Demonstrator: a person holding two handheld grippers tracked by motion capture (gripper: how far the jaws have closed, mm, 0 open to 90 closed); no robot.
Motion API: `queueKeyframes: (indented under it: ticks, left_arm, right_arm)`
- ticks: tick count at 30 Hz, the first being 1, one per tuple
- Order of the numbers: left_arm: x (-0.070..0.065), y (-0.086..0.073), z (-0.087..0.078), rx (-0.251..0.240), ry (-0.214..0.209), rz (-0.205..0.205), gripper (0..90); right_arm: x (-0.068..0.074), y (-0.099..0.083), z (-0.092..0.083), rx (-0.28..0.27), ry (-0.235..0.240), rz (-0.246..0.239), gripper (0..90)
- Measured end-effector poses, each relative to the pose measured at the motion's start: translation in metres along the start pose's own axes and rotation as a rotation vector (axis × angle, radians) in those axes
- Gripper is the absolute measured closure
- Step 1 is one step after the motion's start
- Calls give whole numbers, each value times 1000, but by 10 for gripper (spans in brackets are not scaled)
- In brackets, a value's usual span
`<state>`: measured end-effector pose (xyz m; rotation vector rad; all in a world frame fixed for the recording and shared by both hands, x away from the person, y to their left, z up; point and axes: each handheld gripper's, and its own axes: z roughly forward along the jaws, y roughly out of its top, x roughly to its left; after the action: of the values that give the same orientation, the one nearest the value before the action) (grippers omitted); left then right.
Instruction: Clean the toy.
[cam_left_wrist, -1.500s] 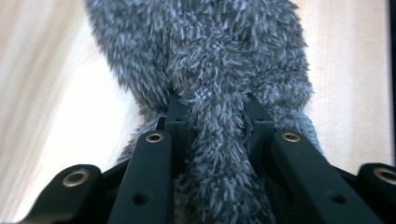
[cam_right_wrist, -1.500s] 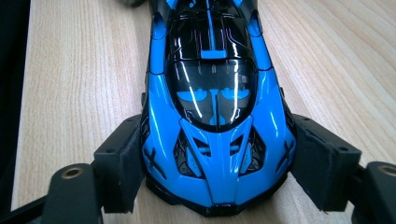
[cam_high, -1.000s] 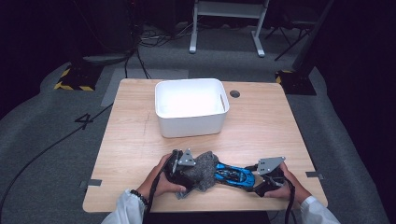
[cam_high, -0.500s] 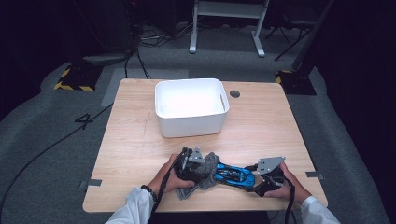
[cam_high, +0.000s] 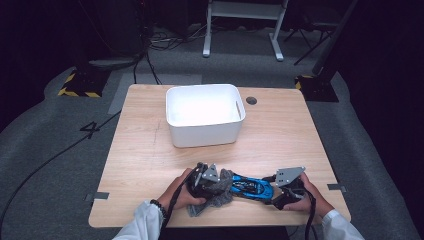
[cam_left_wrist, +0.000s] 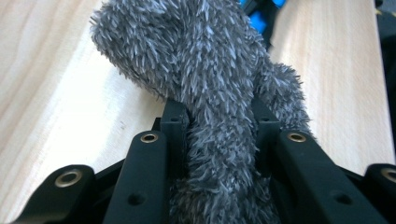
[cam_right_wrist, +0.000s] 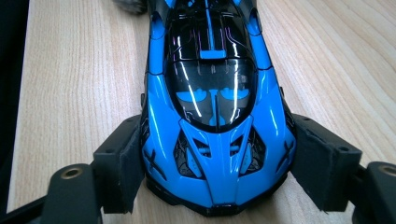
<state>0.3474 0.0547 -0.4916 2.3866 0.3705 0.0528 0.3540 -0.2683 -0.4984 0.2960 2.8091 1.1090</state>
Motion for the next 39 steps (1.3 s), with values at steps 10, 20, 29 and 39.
queueKeyframes:
  ticks: [10,20,29,39]
  left_arm:
    - [-1,-12,-10,10,-16,-4,664]
    - [1,-19,-19,18,11,-21,643]
    - [5,-30,-29,34,16,-5,640]
    - [2,-47,-38,6,57,-12,630]
  right_arm:
    - [-3,-2,-1,-3,5,16,248]
    - [-1,4,-10,-58,-6,79,193]
    - [1,21,-4,-39,-25,67,217]
    - [1,49,9,-15,-24,39,221]
